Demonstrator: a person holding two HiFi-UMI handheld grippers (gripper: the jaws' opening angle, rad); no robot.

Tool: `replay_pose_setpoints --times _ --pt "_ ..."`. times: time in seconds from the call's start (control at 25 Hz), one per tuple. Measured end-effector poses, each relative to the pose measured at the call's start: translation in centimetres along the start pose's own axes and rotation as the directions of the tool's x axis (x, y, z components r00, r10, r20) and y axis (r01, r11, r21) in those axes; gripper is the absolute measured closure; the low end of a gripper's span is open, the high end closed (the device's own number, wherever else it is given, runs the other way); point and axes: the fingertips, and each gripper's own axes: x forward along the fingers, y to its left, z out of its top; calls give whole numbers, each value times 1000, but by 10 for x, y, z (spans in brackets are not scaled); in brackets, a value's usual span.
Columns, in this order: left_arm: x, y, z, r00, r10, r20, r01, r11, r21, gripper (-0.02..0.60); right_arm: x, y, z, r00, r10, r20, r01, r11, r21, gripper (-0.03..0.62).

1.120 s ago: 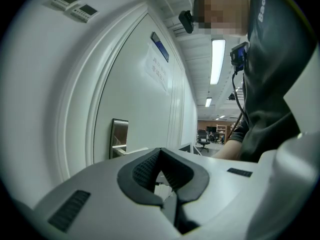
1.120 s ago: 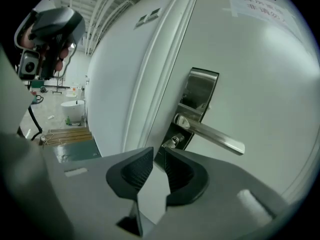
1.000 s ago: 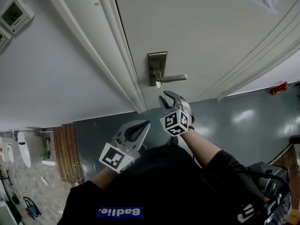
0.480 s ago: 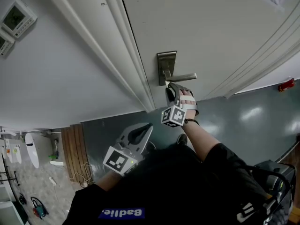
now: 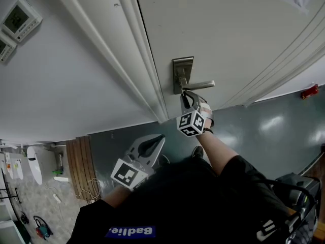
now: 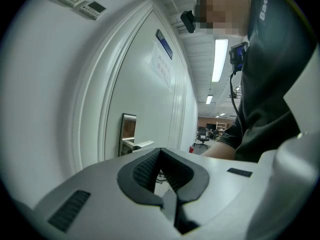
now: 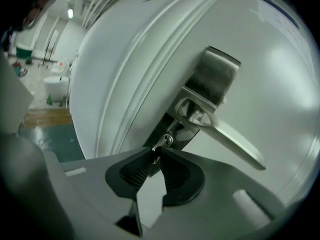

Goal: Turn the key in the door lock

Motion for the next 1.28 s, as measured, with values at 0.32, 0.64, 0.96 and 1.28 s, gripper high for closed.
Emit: replay_pose_setpoints --times 0.32,0.64,0.96,1.28 --pt "-2 2 -1 1000 1 -5 -1 1000 3 588 -1 -4 0 980 135 145 -196 772 605 543" --pt "-7 2 -3 1000 11 -10 -11 1000 9 588 -1 -7 -1 969 120 216 -244 601 761 543" --pt "-9 -1 -4 1000 5 -9 -5 1000 9 588 0 -8 -2 959 95 268 -283 402 871 542" --pt "-12 -2 -4 1000 -1 -6 1 1000 12 588 -1 -12 -2 929 52 365 -369 109 923 540"
